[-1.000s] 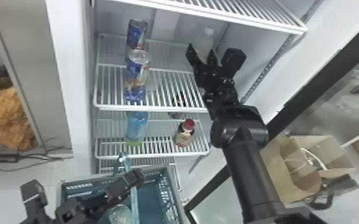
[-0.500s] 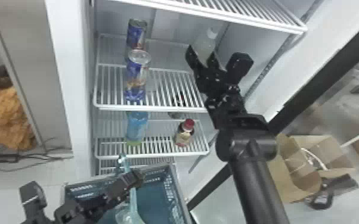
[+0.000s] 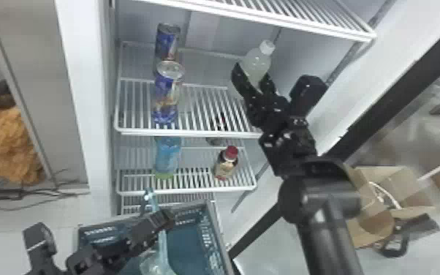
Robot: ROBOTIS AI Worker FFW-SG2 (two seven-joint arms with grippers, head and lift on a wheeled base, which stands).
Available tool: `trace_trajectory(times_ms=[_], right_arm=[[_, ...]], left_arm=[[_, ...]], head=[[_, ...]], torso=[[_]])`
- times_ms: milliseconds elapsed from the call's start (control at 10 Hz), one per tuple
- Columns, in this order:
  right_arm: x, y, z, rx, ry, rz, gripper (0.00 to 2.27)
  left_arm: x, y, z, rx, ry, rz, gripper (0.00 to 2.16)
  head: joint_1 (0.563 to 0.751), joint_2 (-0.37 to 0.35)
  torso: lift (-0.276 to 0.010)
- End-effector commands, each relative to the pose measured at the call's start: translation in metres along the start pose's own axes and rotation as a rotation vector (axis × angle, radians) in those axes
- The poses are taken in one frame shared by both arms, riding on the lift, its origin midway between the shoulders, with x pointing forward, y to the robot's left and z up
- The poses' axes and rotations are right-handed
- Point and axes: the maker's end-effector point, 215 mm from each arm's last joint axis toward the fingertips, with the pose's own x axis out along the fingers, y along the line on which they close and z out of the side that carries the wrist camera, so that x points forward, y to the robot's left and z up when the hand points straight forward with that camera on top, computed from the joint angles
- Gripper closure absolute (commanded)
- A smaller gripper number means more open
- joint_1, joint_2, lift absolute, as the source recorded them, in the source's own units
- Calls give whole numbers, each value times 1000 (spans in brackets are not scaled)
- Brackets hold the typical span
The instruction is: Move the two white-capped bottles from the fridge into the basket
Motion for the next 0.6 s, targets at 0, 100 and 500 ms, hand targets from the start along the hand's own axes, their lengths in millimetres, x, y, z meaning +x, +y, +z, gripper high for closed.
trace_trajectory(times_ms=[0, 100, 500], right_arm=[[-24, 2, 4, 18, 1, 3, 728], [-43, 3, 7, 16, 4, 2, 728], [-95, 17, 14, 24, 36, 28, 728]], left_arm=[[-1, 1, -1, -3, -1, 0, 1184], [-1, 1, -1, -3, -1, 0, 1184], [0, 1, -3, -6, 5, 0, 1184]], head=[[695, -350], [695, -350], [695, -350]], torso=[[0], [0], [0]])
